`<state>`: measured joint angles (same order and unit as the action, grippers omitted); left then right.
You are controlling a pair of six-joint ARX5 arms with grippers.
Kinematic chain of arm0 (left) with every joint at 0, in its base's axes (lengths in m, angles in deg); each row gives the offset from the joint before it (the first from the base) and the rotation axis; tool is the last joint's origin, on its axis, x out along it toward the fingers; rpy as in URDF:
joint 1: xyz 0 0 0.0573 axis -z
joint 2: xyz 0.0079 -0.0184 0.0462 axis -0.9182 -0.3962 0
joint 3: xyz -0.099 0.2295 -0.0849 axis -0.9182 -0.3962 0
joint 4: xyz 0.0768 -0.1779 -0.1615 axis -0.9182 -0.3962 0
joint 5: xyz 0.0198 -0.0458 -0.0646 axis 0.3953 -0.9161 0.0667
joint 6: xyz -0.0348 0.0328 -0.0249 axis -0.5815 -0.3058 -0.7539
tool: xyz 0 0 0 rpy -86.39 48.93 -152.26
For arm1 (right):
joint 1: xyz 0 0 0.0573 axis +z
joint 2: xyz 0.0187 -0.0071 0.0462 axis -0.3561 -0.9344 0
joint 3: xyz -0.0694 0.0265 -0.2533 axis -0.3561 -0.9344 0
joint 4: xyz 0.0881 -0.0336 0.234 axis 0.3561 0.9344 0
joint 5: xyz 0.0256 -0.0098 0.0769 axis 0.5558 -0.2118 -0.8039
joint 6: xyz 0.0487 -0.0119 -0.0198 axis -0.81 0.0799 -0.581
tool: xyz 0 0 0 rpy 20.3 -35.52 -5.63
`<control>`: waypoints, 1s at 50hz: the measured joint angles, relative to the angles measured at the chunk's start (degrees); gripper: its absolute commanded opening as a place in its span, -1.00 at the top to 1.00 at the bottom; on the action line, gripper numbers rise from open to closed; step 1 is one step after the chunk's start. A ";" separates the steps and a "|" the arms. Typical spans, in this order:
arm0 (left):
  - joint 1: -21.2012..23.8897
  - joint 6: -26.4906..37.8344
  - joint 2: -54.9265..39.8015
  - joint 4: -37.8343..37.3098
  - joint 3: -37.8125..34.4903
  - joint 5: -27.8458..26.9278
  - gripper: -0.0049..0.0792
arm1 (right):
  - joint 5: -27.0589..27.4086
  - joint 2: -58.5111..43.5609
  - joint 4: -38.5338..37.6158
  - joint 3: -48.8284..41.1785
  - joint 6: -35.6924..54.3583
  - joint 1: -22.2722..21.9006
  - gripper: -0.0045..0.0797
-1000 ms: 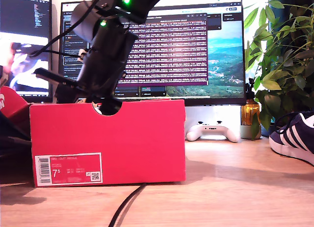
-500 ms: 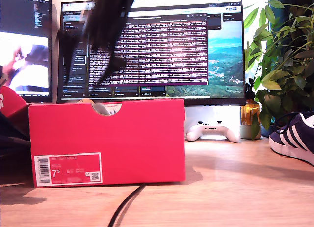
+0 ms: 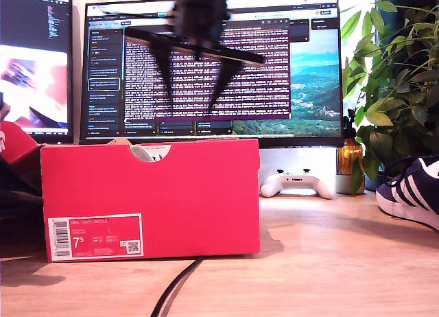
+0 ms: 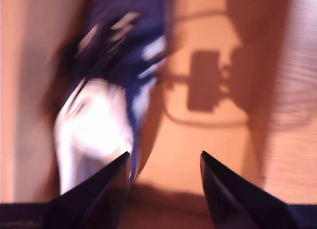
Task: Pack the blue shoes by picking the first shoe and placing it inside the red shoebox, left side, then picking and rotating the second shoe and placing it in the shoebox
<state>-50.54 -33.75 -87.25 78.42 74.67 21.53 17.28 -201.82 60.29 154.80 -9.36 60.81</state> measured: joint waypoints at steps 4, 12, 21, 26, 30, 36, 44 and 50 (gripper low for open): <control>0.00 0.00 0.00 -0.13 0.00 0.00 0.93 | 2.25 0.00 -0.02 0.00 -4.76 -1.38 -0.08; 0.00 0.00 0.00 -1.36 0.00 0.00 0.93 | 7.96 0.00 -0.02 0.00 -14.16 -4.33 -0.08; 0.00 0.02 0.00 -3.80 0.00 -0.02 0.93 | 8.98 0.00 -0.02 0.00 -20.48 -7.54 -0.08; 0.00 0.00 0.00 -5.20 0.00 0.00 0.93 | 8.98 0.00 0.02 0.02 -21.57 -9.55 -0.09; 0.00 0.00 0.00 -6.27 0.00 -0.02 0.93 | 8.98 0.00 0.07 0.02 -22.12 -11.28 -0.17; 0.00 0.00 0.00 -7.80 0.00 -0.02 0.93 | 8.98 0.00 0.09 0.02 -22.64 -13.79 -0.52; 0.00 0.02 0.00 -9.64 0.00 -0.02 0.93 | 9.40 0.15 0.11 0.02 -22.84 -16.70 -0.59; 0.00 0.00 0.00 -10.38 0.00 -0.02 0.93 | 9.64 1.16 0.22 0.02 -22.91 -18.49 -0.59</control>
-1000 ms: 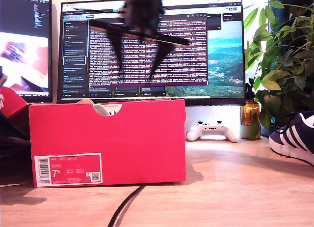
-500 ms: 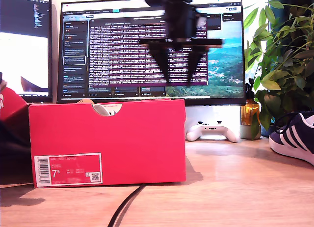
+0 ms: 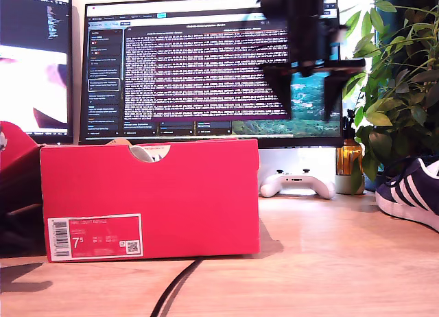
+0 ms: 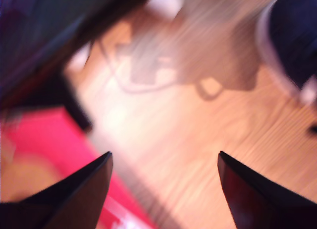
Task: Pack the blue shoes by picking the first shoe and placing it inside the red shoebox, left side, then picking and rotating the second shoe and placing it in the shoebox
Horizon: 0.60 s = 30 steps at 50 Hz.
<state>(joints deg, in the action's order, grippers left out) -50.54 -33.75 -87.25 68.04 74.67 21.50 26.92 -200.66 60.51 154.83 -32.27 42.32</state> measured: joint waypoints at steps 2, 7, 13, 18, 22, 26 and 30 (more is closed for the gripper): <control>0.00 0.02 0.00 -0.42 0.00 0.00 0.93 | 0.02 0.55 0.02 0.00 0.00 -0.35 -0.59; 0.00 0.02 0.00 -1.07 0.00 0.00 0.93 | 0.02 2.75 0.13 -0.02 -0.11 -0.85 -0.59; 0.00 0.13 0.00 -1.25 0.00 0.00 0.93 | 0.59 5.77 0.24 -0.04 -0.55 -1.27 -0.59; 0.00 0.13 0.00 -1.25 0.00 0.02 0.93 | 0.83 8.48 0.13 -1.18 -1.25 -1.90 -0.59; 0.00 0.13 0.00 -1.29 0.00 0.00 0.93 | 1.18 11.02 0.20 -4.33 -1.68 -2.38 -0.59; 0.00 0.13 0.00 -1.31 0.00 0.00 0.93 | 2.16 12.90 0.26 -7.43 -2.93 -3.06 -0.59; 0.00 0.13 0.00 -1.33 0.00 0.00 0.93 | 2.64 14.29 0.17 -10.67 -3.48 -3.54 -0.59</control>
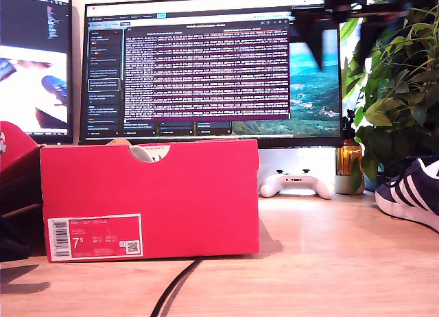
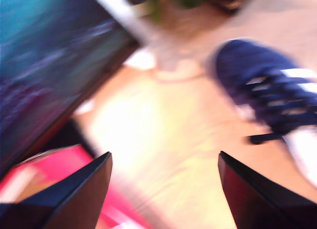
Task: Pack the blue shoes by picking the first shoe and placing it inside the red shoebox, left side, then picking and rotating the second shoe and placing it in the shoebox
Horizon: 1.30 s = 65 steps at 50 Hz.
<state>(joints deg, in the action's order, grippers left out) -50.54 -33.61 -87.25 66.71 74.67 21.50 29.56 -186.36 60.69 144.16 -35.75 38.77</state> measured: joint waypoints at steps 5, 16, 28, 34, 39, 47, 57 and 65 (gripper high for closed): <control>0.00 0.02 0.00 0.00 0.00 0.00 0.93 | 0.33 2.25 0.04 -5.31 -0.94 -0.90 -0.59; 0.00 0.02 0.00 -0.02 0.00 0.00 0.93 | 0.79 11.32 0.09 -21.46 -6.75 -2.82 -0.59; 0.00 0.02 0.00 -0.04 0.00 0.00 0.93 | -0.09 19.89 0.22 -35.89 -13.79 -4.92 -0.59; 0.00 0.02 0.00 -0.04 0.00 0.00 0.93 | -1.51 20.55 0.24 -40.09 -15.93 -5.11 -0.59; 0.00 0.02 0.00 -0.04 0.00 0.02 0.93 | -3.82 20.55 0.15 -41.77 -16.44 -5.07 -0.59; 0.00 0.02 0.00 -0.04 0.00 0.02 0.93 | -4.94 20.55 0.00 -43.47 -17.70 -5.07 -0.59; 0.00 0.02 0.00 -0.04 0.00 0.02 0.93 | -5.03 20.55 0.04 -46.05 -19.47 -5.14 -0.59; 0.00 0.02 0.00 -0.04 0.00 0.02 0.93 | -4.85 20.55 0.00 -48.39 -20.24 -5.95 -0.59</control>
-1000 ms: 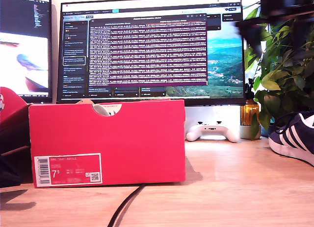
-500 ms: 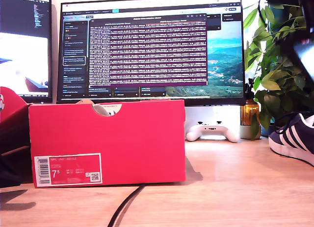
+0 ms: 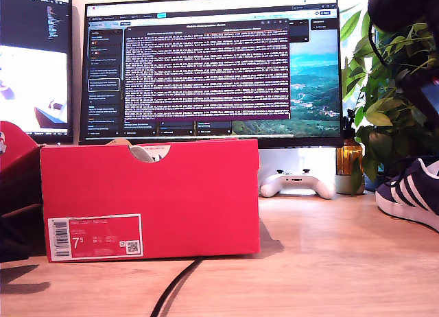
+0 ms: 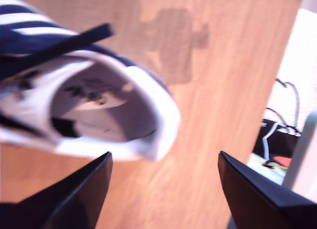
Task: Pack the blue shoes by picking the first shoe and placing it inside the red shoebox, left side, then picking and rotating the second shoe and placing it in the shoebox
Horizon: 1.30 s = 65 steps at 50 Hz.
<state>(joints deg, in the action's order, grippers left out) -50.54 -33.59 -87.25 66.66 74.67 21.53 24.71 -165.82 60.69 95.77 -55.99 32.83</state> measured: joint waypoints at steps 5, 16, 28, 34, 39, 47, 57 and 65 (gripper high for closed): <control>0.00 0.00 0.00 0.00 0.00 -0.02 0.93 | 0.02 0.00 0.00 -1.62 -0.98 -0.76 -0.58; 0.00 0.00 0.02 -0.02 0.00 -0.02 0.93 | 0.00 0.00 -1.29 -5.07 -4.94 -2.29 -0.43; 0.00 0.00 0.04 0.00 0.00 0.00 0.93 | -1.49 0.02 -8.74 -8.96 -4.92 -2.60 -0.41; 0.00 0.00 0.04 -0.02 0.00 0.00 0.93 | -1.97 0.02 -12.24 -9.51 -5.25 -2.62 -0.33; 0.00 0.00 0.04 -0.02 0.00 0.00 0.93 | -3.13 0.02 -14.51 -10.45 -7.82 -2.62 0.03; 0.00 0.00 0.04 -0.02 0.00 0.00 0.93 | -4.63 0.02 -17.00 -13.27 -12.31 -2.95 0.90; 0.00 0.00 0.04 -0.02 0.00 0.00 0.93 | -3.91 0.02 -16.96 -14.36 -14.23 -3.26 0.91; 0.00 0.00 0.04 -0.02 0.00 0.00 0.93 | -3.32 0.02 -16.11 -14.95 -13.44 -3.28 0.91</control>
<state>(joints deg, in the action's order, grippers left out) -50.54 -33.59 -87.21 66.64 74.67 21.53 21.39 -165.79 44.58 80.82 -69.43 29.55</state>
